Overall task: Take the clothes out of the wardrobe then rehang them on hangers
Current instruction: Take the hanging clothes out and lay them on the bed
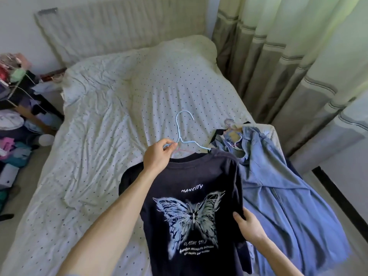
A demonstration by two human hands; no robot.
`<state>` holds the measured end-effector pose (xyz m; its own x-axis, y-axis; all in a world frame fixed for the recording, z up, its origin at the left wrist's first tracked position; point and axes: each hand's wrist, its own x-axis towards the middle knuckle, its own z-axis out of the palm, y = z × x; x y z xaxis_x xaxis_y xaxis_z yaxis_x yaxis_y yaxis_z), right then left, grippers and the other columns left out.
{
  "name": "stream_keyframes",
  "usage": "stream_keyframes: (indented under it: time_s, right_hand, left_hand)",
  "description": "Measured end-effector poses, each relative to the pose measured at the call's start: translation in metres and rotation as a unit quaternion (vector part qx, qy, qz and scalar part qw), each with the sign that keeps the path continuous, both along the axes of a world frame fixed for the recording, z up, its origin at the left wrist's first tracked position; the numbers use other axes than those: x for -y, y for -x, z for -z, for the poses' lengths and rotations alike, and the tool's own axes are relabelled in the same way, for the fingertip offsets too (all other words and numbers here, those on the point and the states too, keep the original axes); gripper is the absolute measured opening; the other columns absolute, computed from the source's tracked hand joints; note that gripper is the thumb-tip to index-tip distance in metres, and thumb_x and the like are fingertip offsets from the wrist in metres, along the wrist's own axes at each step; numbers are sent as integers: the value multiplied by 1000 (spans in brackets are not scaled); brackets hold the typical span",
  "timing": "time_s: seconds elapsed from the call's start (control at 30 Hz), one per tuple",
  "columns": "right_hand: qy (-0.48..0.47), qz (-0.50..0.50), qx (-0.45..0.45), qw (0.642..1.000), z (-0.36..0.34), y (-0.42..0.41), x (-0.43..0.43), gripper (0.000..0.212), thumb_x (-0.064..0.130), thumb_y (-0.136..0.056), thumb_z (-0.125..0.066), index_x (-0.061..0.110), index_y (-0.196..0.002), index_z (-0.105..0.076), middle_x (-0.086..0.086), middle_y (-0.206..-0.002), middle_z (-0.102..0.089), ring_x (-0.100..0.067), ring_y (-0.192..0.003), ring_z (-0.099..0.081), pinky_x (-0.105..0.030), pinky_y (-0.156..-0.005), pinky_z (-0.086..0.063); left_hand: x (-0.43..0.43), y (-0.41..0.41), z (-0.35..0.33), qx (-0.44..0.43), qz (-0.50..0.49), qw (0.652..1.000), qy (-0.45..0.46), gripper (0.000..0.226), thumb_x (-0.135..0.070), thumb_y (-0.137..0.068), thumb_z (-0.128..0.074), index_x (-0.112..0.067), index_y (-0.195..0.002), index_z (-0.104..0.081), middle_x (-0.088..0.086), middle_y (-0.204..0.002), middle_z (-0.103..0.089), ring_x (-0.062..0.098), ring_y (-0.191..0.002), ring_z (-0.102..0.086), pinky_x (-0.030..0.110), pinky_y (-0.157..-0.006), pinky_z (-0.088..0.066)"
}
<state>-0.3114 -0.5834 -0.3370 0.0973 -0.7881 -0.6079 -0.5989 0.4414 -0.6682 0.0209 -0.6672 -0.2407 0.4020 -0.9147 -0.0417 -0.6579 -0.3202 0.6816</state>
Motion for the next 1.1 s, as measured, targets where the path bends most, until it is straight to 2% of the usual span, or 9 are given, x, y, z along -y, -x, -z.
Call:
stream_keyframes:
  time_s: [0.13,0.23,0.33,0.53,0.67,0.77,0.83,0.97,1.1]
  right_hand:
    - [-11,17,-65,998,18,-37,33,23,20,-103,-47,17,-121,-59,-2,-114,-69,-22,-107,-62,-33,-89,-46]
    - [-29,16,-114,993,34,-57,63,13,21,-103,-43,18,-102,-55,3,-91,-67,-15,-82,-63,-31,-67,-46]
    - [-24,27,-146,989,52,-75,89,14,22,-103,-41,20,-90,-45,4,-76,-62,-10,-66,-57,-22,-57,-41]
    - [-11,74,-174,982,107,-104,124,11,21,-103,-42,17,-95,-48,-1,-71,-62,-19,-64,-57,-29,-56,-42]
    - [10,93,-205,974,139,-118,139,11,23,-102,-42,20,-99,-52,-4,-81,-64,-30,-77,-61,-35,-65,-44]
    - [28,86,-228,970,157,-121,142,11,23,-102,-43,21,-101,-54,-3,-86,-65,-30,-84,-61,-36,-68,-44]
    - [28,60,-232,971,168,-120,139,15,24,-102,-46,20,-112,-56,-2,-95,-67,-30,-94,-62,-34,-72,-43]
    - [-36,-53,-250,966,184,-115,119,57,34,-95,-54,19,-147,-36,-1,-132,-58,-24,-121,-52,-34,-91,-47]
    - [-66,-142,-252,955,182,-109,99,87,38,-85,-55,21,-159,-11,6,-156,-35,-15,-141,-35,-27,-112,-35]
  left_hand:
    - [59,-43,78,-41,1,997,-63,19,-44,-97,-59,-28,-101,-68,-6,-101,-72,16,-88,-63,31,-73,-46]
    - [90,-64,131,-56,1,994,-95,15,-32,-98,-61,-22,-104,-70,3,-108,-72,20,-92,-63,32,-75,-46]
    - [117,-80,172,-63,-3,992,-112,18,-30,-99,-59,-21,-110,-70,5,-111,-70,23,-99,-64,34,-79,-49]
    - [163,-100,247,-6,13,990,-137,23,-39,-101,-53,-26,-111,-68,1,-104,-64,23,-92,-64,40,-78,-52]
    - [174,-97,298,80,9,984,-161,24,-35,-103,-50,-24,-114,-69,1,-104,-70,29,-95,-65,43,-76,-50]
    - [179,-91,328,93,-18,980,-178,26,-34,-104,-49,-24,-117,-69,3,-105,-71,31,-93,-66,37,-67,-44]
    - [185,-86,341,86,-31,979,-183,25,-33,-103,-51,-24,-117,-70,5,-105,-72,32,-91,-65,39,-65,-48]
    - [193,-79,359,134,-20,970,-202,20,-32,-99,-59,-22,-114,-68,7,-110,-66,35,-98,-58,44,-72,-52]
    - [193,-73,359,159,17,961,-227,22,-28,-100,-57,-16,-116,-63,12,-117,-59,39,-103,-56,48,-78,-51]
